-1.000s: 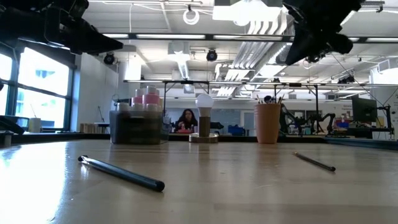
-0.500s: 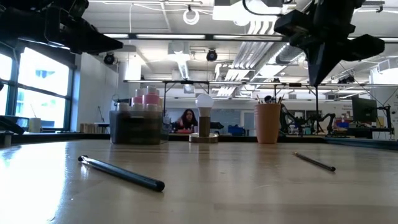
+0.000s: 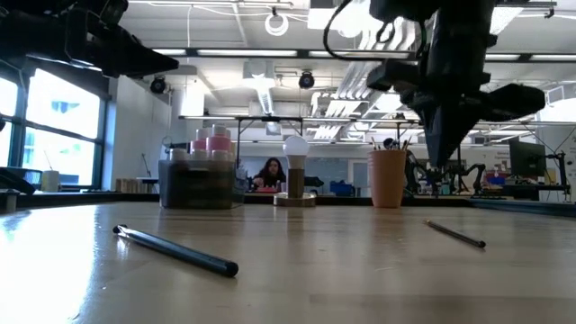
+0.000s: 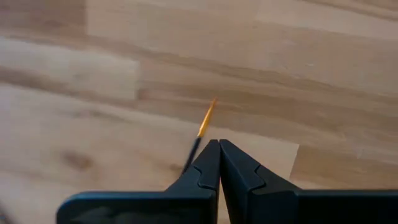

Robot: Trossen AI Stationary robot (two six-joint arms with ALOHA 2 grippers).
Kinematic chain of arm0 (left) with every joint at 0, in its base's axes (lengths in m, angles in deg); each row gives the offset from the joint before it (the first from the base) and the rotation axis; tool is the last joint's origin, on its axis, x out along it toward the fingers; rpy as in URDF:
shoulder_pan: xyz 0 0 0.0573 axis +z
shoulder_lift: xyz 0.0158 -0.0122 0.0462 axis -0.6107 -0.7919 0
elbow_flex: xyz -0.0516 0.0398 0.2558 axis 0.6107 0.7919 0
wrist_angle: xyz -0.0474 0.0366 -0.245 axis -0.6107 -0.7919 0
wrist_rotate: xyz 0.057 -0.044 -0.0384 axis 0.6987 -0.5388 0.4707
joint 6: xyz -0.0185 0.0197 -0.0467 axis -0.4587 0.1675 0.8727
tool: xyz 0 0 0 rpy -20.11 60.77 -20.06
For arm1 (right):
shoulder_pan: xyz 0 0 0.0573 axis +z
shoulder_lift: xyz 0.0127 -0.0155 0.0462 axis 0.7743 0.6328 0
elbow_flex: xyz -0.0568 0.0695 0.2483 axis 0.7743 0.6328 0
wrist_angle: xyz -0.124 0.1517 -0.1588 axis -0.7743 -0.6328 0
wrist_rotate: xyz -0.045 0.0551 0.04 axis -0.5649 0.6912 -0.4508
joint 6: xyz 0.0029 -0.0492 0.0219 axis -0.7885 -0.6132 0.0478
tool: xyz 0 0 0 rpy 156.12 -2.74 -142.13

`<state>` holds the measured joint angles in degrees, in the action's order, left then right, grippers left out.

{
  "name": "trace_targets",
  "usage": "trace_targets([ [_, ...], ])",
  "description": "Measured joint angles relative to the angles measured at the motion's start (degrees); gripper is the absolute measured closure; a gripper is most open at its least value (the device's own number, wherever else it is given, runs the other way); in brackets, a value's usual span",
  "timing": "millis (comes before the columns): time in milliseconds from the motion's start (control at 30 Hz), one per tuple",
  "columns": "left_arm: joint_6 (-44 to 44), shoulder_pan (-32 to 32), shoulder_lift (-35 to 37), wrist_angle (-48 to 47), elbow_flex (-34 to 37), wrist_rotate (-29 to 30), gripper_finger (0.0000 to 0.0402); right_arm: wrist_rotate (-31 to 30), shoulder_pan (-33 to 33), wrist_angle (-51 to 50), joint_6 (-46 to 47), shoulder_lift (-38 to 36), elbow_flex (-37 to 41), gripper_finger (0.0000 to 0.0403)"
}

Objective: Pick & Place Paint Supplies
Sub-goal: Put the orange paintbrush into the orange cup

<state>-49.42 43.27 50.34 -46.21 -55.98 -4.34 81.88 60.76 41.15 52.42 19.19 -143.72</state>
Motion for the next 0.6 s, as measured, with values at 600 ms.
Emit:
trace_targets([
  [600, 0.0, 0.0, 0.0, -0.2, 0.0, 0.0, 0.0389, 6.7, -1.9, 8.5, -1.6, 10.2, 0.0, 0.0322],
])
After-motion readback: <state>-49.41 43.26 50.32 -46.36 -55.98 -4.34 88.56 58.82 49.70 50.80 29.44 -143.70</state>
